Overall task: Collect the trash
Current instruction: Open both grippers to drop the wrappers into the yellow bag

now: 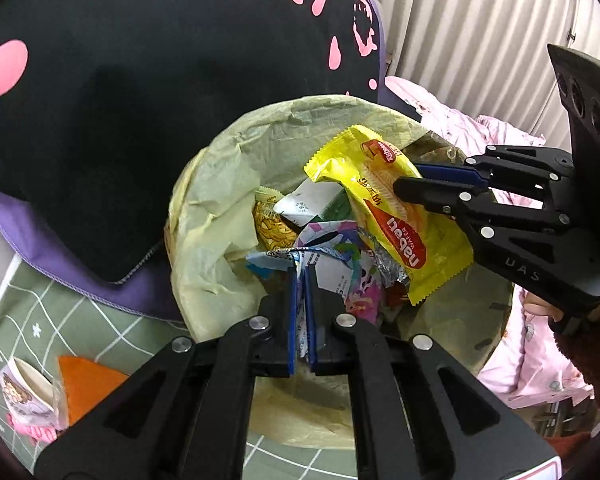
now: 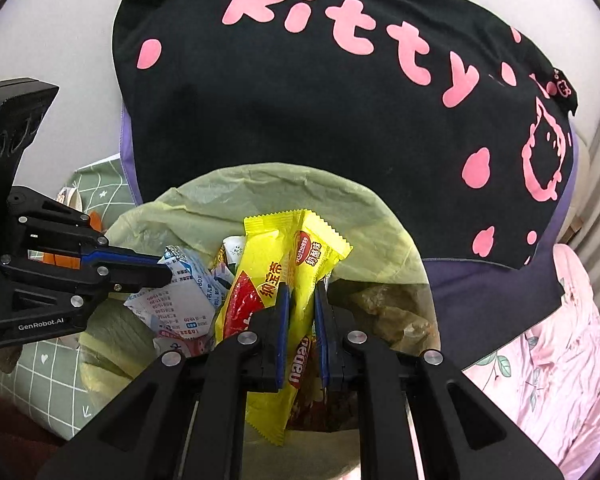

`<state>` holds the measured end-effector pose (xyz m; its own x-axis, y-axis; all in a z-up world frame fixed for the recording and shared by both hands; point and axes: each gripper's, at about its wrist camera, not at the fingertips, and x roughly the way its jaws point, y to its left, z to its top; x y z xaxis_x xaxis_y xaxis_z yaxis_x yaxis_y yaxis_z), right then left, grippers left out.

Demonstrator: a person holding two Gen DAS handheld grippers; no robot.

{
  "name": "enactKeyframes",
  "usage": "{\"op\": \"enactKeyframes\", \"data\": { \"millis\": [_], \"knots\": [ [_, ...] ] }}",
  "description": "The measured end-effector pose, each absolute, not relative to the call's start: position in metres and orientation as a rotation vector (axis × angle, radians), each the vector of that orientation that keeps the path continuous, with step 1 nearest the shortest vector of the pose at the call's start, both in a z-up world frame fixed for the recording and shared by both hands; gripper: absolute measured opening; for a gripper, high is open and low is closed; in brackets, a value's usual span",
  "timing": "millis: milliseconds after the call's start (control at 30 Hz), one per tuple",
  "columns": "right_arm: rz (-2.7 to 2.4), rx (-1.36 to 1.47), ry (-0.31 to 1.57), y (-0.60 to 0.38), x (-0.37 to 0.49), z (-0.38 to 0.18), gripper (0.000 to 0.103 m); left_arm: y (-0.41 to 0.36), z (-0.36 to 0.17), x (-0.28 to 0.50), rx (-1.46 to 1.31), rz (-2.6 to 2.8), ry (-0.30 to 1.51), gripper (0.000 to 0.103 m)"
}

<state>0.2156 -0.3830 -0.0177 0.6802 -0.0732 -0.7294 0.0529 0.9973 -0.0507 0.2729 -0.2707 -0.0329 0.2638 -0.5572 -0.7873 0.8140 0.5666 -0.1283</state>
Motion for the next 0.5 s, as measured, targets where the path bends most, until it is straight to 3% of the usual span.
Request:
{"op": "enactKeyframes", "data": {
  "millis": [500],
  "knots": [
    [-0.12,0.122,0.788,-0.4,0.182,-0.011,0.012,-0.262,-0.024,0.275,0.159,-0.989,0.962,0.004]
  ]
}}
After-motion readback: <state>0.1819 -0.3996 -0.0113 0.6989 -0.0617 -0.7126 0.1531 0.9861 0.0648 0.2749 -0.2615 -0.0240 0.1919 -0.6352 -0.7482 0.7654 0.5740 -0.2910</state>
